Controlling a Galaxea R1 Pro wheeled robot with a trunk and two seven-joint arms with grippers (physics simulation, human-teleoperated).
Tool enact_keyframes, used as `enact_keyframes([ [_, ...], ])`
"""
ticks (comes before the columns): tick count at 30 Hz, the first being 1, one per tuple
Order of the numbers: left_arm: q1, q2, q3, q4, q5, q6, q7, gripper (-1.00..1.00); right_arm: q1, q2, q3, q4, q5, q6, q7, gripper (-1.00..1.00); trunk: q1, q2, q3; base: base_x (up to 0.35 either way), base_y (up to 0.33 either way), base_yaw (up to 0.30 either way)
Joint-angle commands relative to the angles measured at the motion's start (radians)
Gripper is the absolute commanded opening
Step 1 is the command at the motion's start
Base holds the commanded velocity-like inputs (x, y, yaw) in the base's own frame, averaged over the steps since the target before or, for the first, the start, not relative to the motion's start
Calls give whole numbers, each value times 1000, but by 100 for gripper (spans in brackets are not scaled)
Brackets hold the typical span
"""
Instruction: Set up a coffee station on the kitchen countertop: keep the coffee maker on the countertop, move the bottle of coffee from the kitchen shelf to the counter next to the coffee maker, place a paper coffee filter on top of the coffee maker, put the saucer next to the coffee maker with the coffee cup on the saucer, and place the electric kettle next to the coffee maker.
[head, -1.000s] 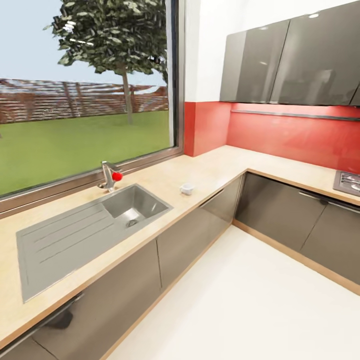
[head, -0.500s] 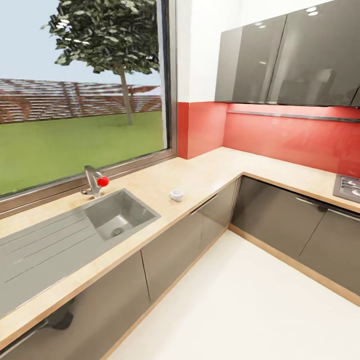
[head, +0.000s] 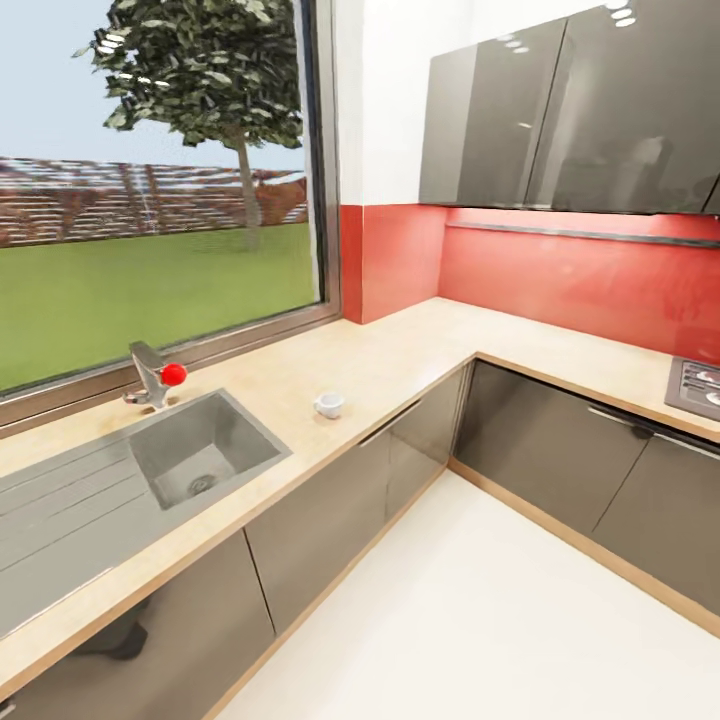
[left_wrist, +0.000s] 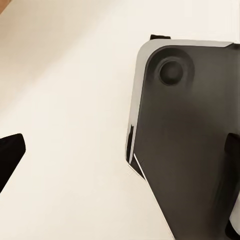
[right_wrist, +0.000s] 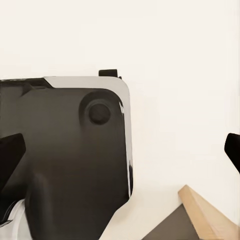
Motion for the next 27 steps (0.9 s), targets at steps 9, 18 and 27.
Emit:
enact_keyframes([
  [9, -1, 0, 8, 1, -10, -4, 1, 100, -1, 0, 9, 1, -9, -4, 5, 100, 1, -2, -2, 227, -213, 0],
  [18, -1, 0, 8, 1, -11, -4, 1, 100, -1, 2, 10, 2, -9, -4, 5, 100, 1, -2, -2, 199, -218, 0],
  [27, -1, 0, 8, 1, -11, -4, 1, 100, -1, 3, 11, 2, -9, -4, 5, 100, 1, -2, -2, 166, -234, 0],
])
